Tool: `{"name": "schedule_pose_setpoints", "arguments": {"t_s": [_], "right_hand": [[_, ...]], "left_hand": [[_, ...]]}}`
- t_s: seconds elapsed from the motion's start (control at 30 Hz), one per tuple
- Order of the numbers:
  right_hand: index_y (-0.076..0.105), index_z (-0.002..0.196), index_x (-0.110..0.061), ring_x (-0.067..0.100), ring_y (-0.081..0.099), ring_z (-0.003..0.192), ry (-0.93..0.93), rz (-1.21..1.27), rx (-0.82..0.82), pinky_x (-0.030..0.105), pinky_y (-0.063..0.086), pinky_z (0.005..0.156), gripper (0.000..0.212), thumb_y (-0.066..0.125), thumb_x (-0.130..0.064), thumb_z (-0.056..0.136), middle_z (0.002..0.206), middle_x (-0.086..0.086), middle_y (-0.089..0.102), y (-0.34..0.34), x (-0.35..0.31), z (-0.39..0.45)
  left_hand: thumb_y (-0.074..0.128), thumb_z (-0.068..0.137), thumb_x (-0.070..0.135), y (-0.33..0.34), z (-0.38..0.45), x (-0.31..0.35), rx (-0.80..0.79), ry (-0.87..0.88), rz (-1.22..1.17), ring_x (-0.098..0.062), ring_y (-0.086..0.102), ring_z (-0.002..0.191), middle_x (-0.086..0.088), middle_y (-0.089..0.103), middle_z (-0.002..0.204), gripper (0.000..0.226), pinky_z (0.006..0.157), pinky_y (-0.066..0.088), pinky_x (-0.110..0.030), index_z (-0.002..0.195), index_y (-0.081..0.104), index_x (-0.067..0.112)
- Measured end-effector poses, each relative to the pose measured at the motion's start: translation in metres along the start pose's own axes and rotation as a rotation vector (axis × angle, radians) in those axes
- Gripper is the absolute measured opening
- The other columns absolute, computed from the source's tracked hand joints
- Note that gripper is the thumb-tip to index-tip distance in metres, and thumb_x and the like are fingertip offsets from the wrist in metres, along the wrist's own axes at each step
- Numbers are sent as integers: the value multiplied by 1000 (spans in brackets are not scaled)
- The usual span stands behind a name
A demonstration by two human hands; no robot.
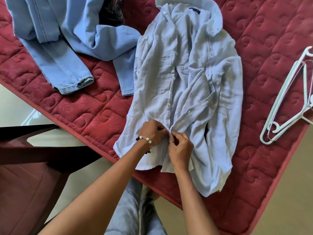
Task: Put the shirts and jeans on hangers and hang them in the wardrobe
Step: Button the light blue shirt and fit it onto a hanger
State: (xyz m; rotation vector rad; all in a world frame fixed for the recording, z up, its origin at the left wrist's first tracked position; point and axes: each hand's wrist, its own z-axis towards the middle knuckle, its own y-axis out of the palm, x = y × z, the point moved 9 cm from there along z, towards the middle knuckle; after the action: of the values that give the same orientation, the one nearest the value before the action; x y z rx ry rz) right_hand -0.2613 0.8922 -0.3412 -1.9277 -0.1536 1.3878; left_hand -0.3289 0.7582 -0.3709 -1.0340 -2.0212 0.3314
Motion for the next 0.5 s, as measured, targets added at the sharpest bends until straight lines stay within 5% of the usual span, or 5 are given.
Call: {"name": "schedule_pose_setpoints", "arguments": {"t_s": [0.17, 0.33, 0.5], "right_hand": [[76, 96, -7, 7, 62, 79, 112, 152, -94, 4, 42, 72, 14, 69, -5, 85, 85, -2, 70, 2, 12, 4], [77, 85, -24, 17, 70, 77, 294, 312, -202, 33, 56, 75, 11, 71, -14, 84, 79, -4, 74, 15, 36, 9], [70, 72, -32, 15, 70, 63, 311, 306, -268, 40, 60, 68, 37, 69, 5, 79, 68, -3, 72, 20, 30, 17]], "left_hand": [[68, 83, 27, 0, 0, 3, -9, -14, -16, -22, 67, 64, -3, 70, 74, 11, 66, 58, -41, 80, 73, 17], [59, 90, 28, -2, -5, 3, -28, -52, -49, -15, 63, 54, -5, 69, 60, 27, 57, 52, -28, 78, 72, 7], [66, 83, 47, 9, -8, -10, -21, -204, -227, -14, 58, 53, -8, 69, 63, 43, 60, 51, -30, 68, 71, 7]]}}
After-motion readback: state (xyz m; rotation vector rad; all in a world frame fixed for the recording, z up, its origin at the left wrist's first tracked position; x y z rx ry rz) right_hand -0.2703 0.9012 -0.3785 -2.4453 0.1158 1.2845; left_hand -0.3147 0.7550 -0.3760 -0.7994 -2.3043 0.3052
